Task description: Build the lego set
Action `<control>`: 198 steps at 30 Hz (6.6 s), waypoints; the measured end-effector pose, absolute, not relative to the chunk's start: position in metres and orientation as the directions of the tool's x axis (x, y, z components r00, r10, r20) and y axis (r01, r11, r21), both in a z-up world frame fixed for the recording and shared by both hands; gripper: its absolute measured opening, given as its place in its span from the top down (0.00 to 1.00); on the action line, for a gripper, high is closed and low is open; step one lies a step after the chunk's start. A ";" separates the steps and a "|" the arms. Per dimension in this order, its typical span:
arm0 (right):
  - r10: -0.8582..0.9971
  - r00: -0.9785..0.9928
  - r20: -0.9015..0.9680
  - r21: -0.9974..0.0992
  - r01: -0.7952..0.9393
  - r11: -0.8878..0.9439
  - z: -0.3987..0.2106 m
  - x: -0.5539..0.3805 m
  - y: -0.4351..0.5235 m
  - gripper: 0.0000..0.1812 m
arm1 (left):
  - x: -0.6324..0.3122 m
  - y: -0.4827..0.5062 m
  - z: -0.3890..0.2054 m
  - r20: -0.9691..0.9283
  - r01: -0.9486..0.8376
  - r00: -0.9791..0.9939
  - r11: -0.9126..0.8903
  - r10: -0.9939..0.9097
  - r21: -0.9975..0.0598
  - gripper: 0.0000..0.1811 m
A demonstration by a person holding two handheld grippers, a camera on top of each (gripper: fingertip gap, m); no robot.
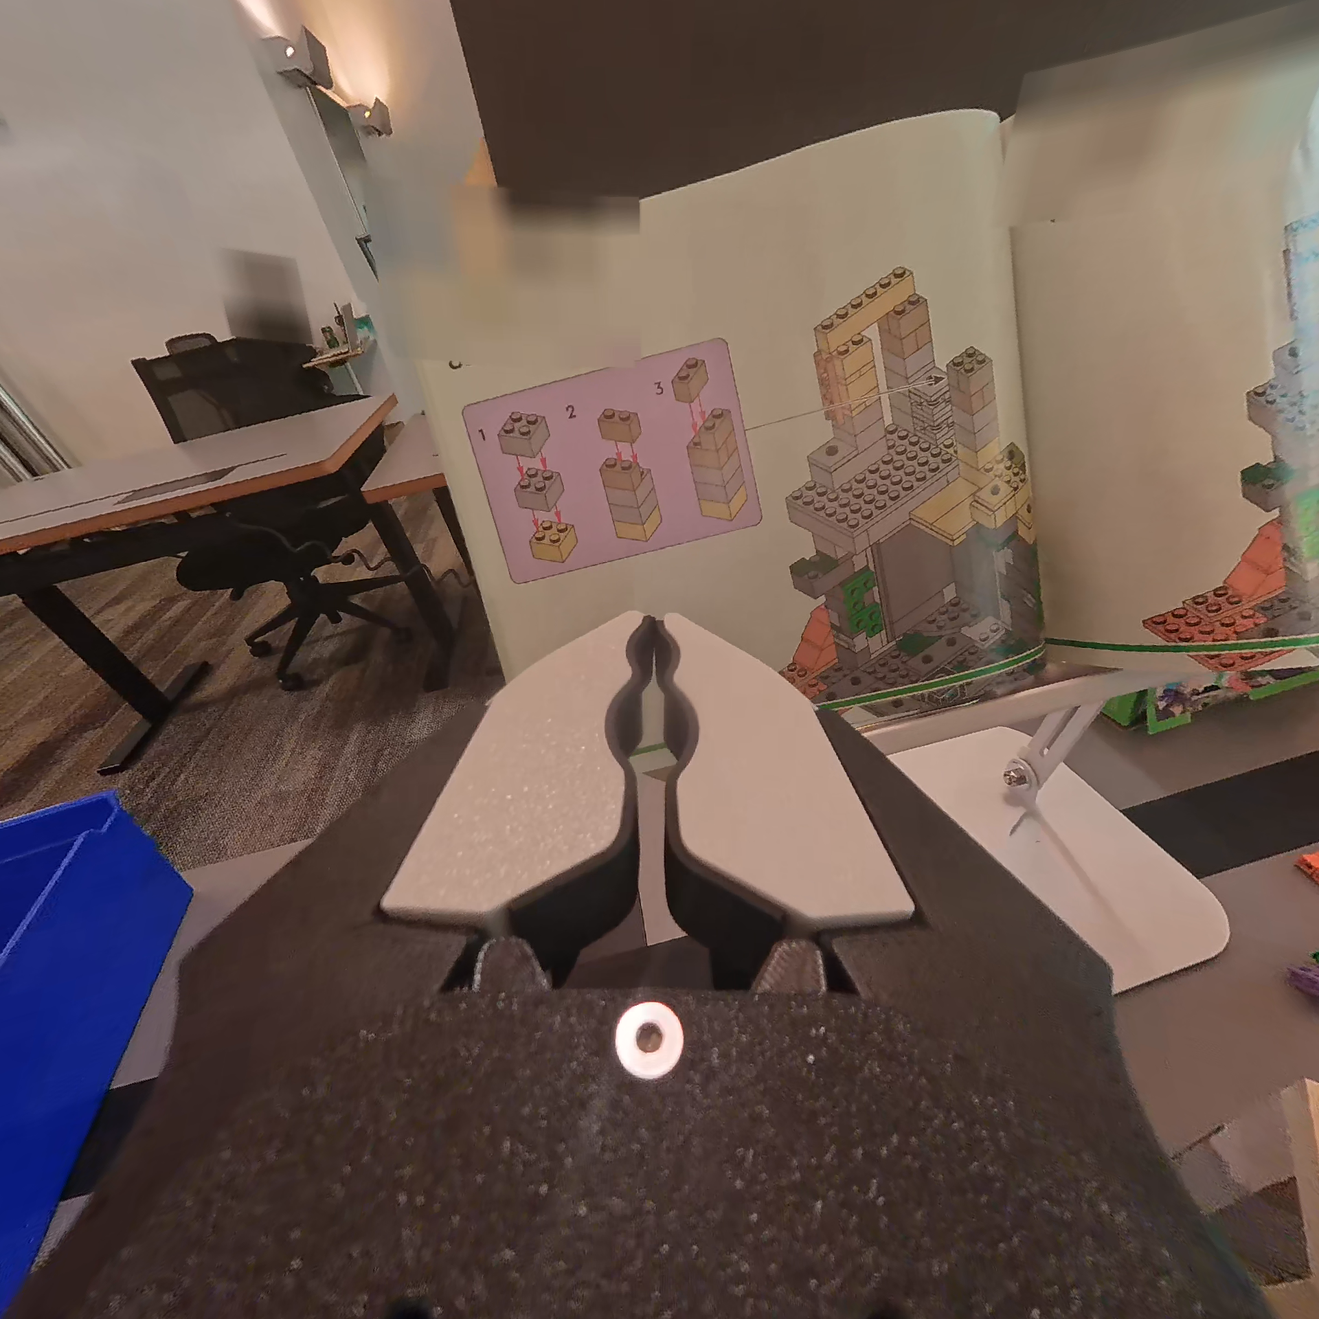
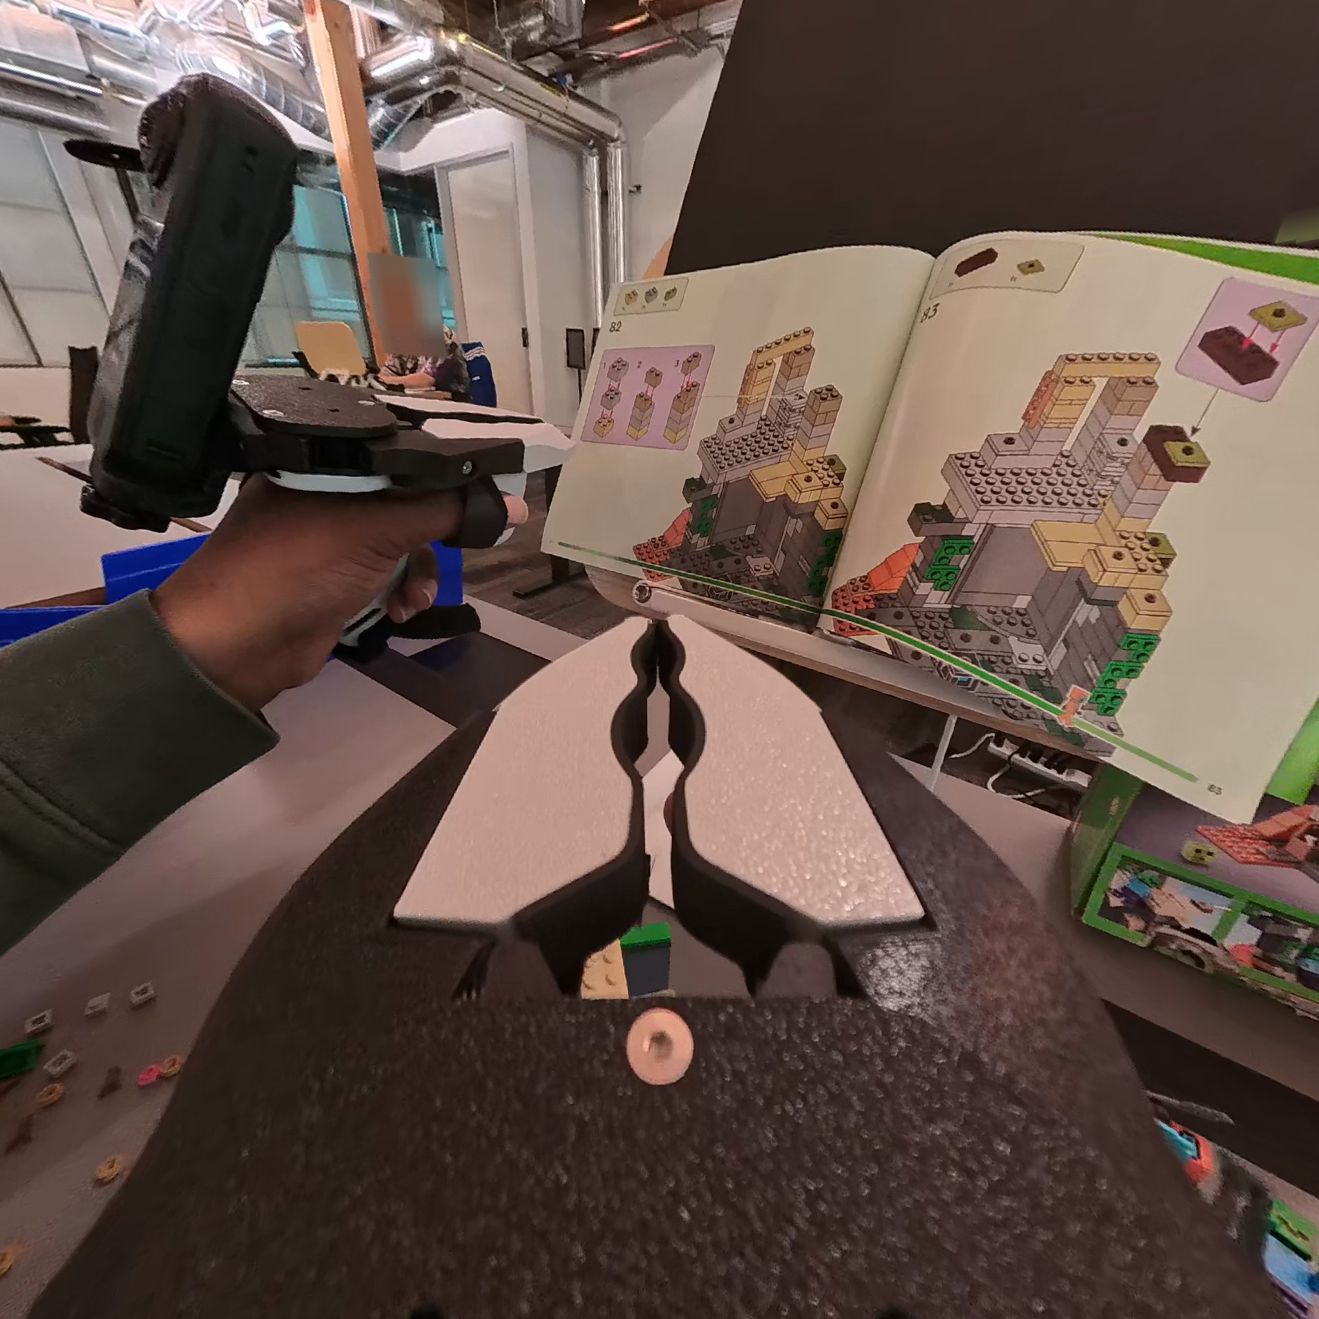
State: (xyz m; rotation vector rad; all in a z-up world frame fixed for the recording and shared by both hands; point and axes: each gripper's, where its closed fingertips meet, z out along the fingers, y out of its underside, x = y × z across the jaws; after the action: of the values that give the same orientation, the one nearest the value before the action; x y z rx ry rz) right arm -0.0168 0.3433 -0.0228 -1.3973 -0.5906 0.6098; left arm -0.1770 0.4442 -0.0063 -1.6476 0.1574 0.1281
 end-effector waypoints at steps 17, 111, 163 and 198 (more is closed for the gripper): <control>0.677 0.700 0.226 -0.963 0.266 0.047 -0.027 -0.024 0.417 1.00 | -0.142 0.448 -0.017 -0.202 -0.216 0.970 -0.095 -0.134 -0.972 1.00; 0.694 0.717 -0.065 -0.998 -0.053 -0.039 -0.049 0.031 0.306 1.00 | -0.160 0.368 0.000 -0.086 -0.085 0.996 0.043 -0.020 -0.995 1.00; 0.675 0.737 -0.039 -0.999 -0.011 -0.045 -0.064 0.043 0.322 1.00 | -0.172 0.507 0.059 -0.120 -0.120 0.992 0.000 -0.025 -0.993 1.00; 0.831 0.553 0.063 -0.979 0.195 -0.056 -0.104 0.008 0.244 0.98 | -0.196 0.158 -0.081 -0.084 -0.152 0.948 -0.205 -0.308 -0.967 1.00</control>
State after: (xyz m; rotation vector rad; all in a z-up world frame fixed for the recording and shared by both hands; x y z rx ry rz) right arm 0.0080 0.2445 -0.1040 -1.5750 -0.8968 0.6527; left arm -0.1957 0.1576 -0.0810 -1.7838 0.3429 -0.1468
